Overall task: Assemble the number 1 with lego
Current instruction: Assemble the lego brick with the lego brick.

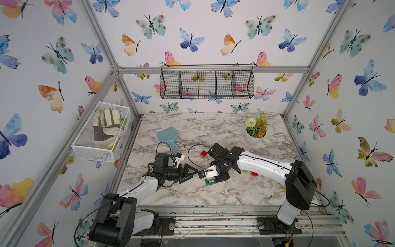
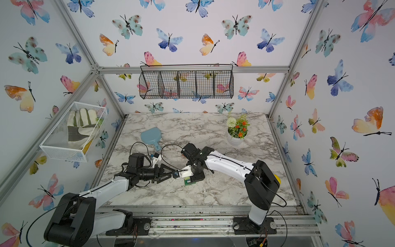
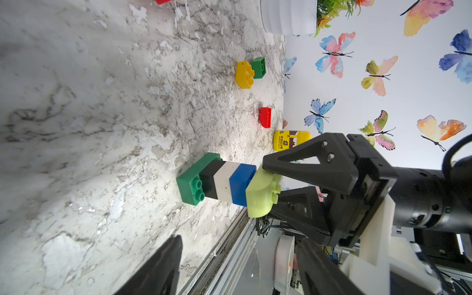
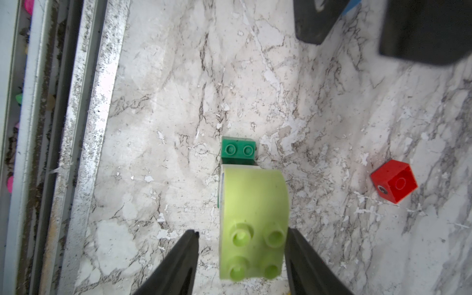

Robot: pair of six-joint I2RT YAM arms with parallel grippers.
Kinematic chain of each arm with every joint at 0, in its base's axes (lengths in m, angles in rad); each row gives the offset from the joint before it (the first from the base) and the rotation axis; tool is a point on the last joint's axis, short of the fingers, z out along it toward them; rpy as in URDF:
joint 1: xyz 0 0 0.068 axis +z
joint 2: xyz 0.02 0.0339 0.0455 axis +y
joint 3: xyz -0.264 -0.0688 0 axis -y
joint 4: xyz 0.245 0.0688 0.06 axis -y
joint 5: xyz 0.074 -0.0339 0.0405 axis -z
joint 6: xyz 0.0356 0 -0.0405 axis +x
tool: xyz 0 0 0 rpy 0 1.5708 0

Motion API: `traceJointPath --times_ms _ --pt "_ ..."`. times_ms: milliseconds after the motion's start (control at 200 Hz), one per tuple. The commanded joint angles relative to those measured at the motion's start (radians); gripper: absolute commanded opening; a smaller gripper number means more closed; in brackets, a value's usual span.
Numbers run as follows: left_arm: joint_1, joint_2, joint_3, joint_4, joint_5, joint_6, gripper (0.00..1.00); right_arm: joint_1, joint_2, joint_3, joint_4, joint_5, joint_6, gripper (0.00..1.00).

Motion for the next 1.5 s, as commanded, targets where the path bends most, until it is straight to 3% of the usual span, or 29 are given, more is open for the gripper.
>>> traceJointPath --times_ms 0,190,270,410,501,581,656,766,926,1046,1497 --pt "0.008 -0.008 0.023 -0.008 0.017 0.019 0.76 -0.006 -0.01 0.0 -0.006 -0.036 0.013 0.76" --pt "0.009 -0.019 0.016 -0.022 0.008 0.018 0.77 -0.015 -0.087 0.025 0.004 -0.085 0.102 0.81" --pt "0.008 -0.032 0.013 -0.025 -0.008 0.01 0.78 -0.04 -0.149 0.019 0.055 -0.093 0.219 0.81" --pt "-0.01 -0.062 0.007 -0.027 -0.043 -0.024 0.8 -0.084 -0.267 -0.05 0.224 0.03 0.656 0.8" --pt "-0.058 -0.073 0.01 -0.023 -0.085 -0.051 0.81 -0.118 -0.301 -0.09 0.238 0.155 1.047 0.7" --pt "-0.11 -0.065 0.018 -0.01 -0.118 -0.08 0.81 -0.152 -0.275 -0.073 0.145 0.08 1.246 0.66" --pt "-0.139 -0.058 0.028 -0.009 -0.14 -0.093 0.79 -0.171 -0.251 -0.093 0.125 -0.1 1.339 0.62" --pt "-0.174 -0.053 0.048 -0.007 -0.166 -0.114 0.78 -0.173 -0.262 -0.186 0.229 -0.257 1.432 0.55" --pt "-0.26 -0.012 0.077 0.017 -0.215 -0.151 0.79 -0.173 -0.257 -0.25 0.306 -0.348 1.495 0.53" --pt "-0.292 0.018 0.095 0.024 -0.245 -0.167 0.77 -0.173 -0.228 -0.253 0.287 -0.354 1.488 0.52" --pt "-0.33 0.078 0.106 0.07 -0.27 -0.212 0.66 -0.172 -0.188 -0.271 0.303 -0.339 1.501 0.36"
